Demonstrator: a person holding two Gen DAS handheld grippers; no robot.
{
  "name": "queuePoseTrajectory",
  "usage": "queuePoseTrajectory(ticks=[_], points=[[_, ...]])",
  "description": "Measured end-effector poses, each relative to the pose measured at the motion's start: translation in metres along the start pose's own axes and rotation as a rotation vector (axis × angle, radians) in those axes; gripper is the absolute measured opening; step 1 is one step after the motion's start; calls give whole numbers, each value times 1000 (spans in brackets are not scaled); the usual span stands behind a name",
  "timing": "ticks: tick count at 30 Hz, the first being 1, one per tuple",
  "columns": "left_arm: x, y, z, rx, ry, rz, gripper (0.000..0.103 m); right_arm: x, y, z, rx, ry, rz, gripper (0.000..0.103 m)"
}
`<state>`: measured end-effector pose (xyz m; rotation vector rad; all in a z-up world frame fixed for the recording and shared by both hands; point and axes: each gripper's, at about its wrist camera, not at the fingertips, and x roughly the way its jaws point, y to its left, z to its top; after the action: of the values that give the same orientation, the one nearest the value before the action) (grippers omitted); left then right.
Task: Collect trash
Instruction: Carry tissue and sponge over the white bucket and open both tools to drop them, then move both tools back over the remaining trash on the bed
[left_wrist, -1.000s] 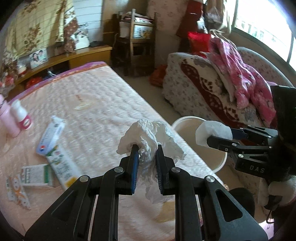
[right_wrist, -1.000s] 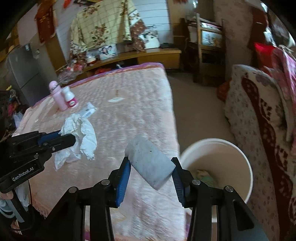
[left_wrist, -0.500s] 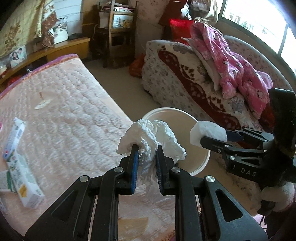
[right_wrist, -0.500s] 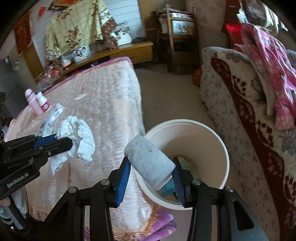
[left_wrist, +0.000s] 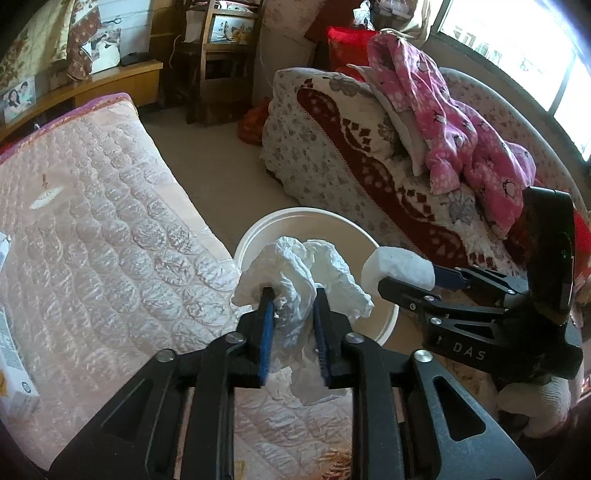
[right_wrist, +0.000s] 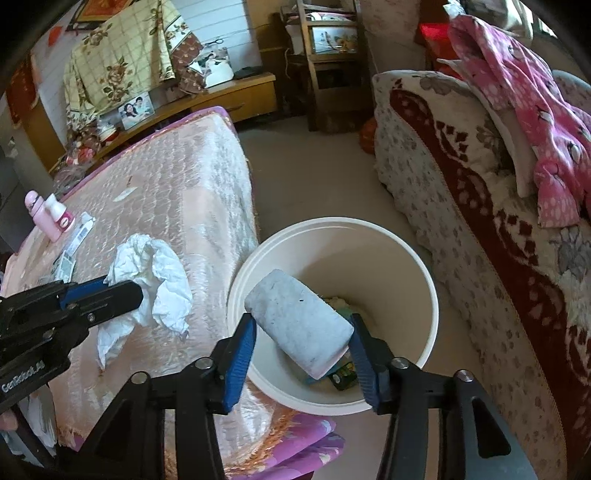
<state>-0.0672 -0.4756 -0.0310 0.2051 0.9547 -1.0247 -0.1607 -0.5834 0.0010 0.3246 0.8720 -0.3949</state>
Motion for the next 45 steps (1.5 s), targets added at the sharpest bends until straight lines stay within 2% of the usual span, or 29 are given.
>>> queuePoseTrajectory(ticks=[1,2,3,4,16,28,39,45], points=[[1,0,0,-2,-1,-2,33,2,-2,0,5,0,-4,54],[1,1,0,-5,-1,-6,45,3,-3,0,9,0,-7,57],[2,2,0,-7,-1,-9,51,4,-4,0,14,0,-11,64],[2,3,-1,-11,-2,-12,52,4,-5,0,18,-1,-13,67],[-14,11,-11,23,-21,63,52,7,1,-5,11,23,-9,67],[-51,43,-25,-10,-64,161,52,-4,46,3,-54,1,36,67],[-106,109,-53,-102,-97,250,52,-4,118,11,-154,-5,121,68],[-140,179,-62,-202,-121,331,52,-3,155,13,-208,-4,164,68]])
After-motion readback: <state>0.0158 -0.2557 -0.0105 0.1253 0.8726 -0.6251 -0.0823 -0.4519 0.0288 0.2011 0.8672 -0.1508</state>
